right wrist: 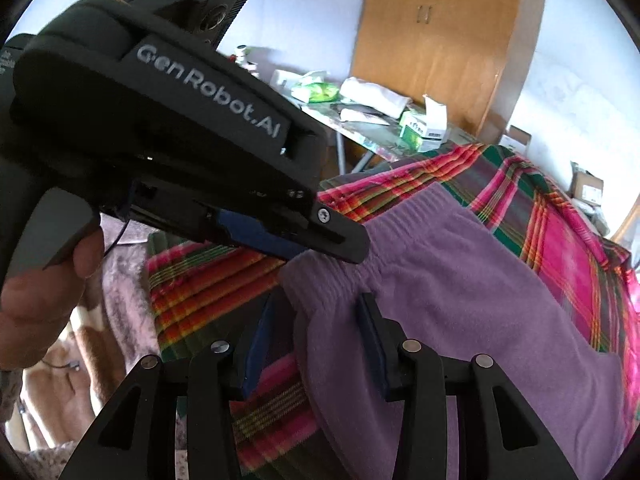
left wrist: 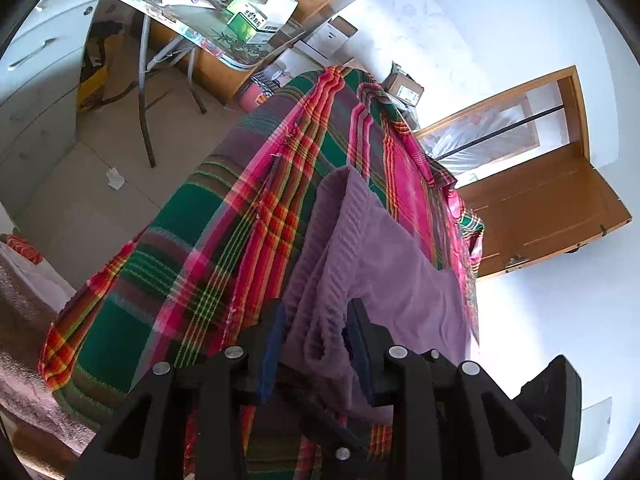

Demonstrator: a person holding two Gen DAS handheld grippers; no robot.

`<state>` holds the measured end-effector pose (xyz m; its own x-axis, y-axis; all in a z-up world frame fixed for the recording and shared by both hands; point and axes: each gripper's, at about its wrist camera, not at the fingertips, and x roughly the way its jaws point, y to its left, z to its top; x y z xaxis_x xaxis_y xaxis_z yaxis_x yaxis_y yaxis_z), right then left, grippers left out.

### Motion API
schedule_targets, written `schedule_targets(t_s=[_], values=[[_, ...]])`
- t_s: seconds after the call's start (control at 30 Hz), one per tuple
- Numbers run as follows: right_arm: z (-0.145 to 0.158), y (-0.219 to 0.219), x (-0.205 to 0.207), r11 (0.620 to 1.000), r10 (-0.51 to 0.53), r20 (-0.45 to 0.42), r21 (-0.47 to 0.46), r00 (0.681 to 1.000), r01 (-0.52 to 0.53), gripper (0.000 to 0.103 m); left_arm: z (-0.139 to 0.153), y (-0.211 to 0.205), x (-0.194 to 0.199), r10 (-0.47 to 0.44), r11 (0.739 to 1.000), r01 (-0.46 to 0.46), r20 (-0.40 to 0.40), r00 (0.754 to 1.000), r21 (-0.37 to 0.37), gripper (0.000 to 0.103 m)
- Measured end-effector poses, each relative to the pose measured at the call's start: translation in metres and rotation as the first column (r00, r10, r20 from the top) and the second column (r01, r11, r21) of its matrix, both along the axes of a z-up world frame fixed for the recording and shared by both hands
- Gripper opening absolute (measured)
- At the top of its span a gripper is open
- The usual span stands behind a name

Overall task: Fold clothes
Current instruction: 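Grasp the waistband with the right gripper while the left gripper grasps beside it, then lift the held waistband off the bed with both grippers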

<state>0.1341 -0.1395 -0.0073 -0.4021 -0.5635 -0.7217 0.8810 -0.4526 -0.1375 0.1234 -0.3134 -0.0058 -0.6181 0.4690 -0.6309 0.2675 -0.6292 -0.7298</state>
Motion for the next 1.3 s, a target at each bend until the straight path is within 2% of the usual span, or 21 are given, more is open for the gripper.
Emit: schedule_targets(t_s=[0.1, 0.27, 0.33, 0.47, 0.63, 0.67, 1.1, 1.3], values=[[-0.001, -0.003, 0.001, 1.000, -0.023, -0.016, -0.002, 1.000, 0.023, 0.043, 0.000, -0.003, 0.000, -0.003, 0.999, 0.004, -0.010, 1.000, 0.032, 0.032], [0.000, -0.002, 0.005, 0.999, -0.043, -0.062, -0.010, 0.997, 0.042, 0.026, -0.001, -0.010, -0.001, 0.015, 0.999, -0.015, -0.003, 1.000, 0.044, 0.032], [0.002, 0.002, 0.005, 0.998, -0.052, -0.066, -0.031, 0.996, 0.050, 0.022, -0.001, -0.014, -0.002, 0.031, 0.998, -0.032, 0.001, 1.000, 0.052, 0.032], [0.008, 0.011, 0.003, 0.995, -0.056, -0.043, -0.081, 0.997, 0.052, 0.021, 0.000, -0.016, -0.006, 0.016, 0.997, -0.016, -0.002, 1.000, 0.069, 0.034], [0.015, 0.022, 0.003, 0.990, -0.051, -0.036, -0.134, 0.998, 0.046, 0.020, -0.004, -0.016, -0.020, -0.014, 0.977, 0.014, 0.000, 1.000, 0.215, 0.044], [0.015, 0.023, 0.003, 0.989, -0.051, -0.036, -0.141, 0.998, 0.045, 0.019, -0.004, -0.016, -0.022, -0.018, 0.975, 0.018, -0.001, 1.000, 0.220, 0.045], [0.026, 0.039, 0.001, 0.975, -0.050, -0.029, -0.219, 0.998, 0.042, 0.019, -0.004, -0.005, -0.042, -0.081, 0.978, 0.068, 0.057, 0.995, 0.198, 0.046], [0.029, 0.036, 0.003, 0.975, -0.049, -0.030, -0.219, 0.998, 0.041, 0.018, -0.002, -0.007, -0.036, -0.064, 0.981, 0.051, 0.067, 0.996, 0.188, 0.047]])
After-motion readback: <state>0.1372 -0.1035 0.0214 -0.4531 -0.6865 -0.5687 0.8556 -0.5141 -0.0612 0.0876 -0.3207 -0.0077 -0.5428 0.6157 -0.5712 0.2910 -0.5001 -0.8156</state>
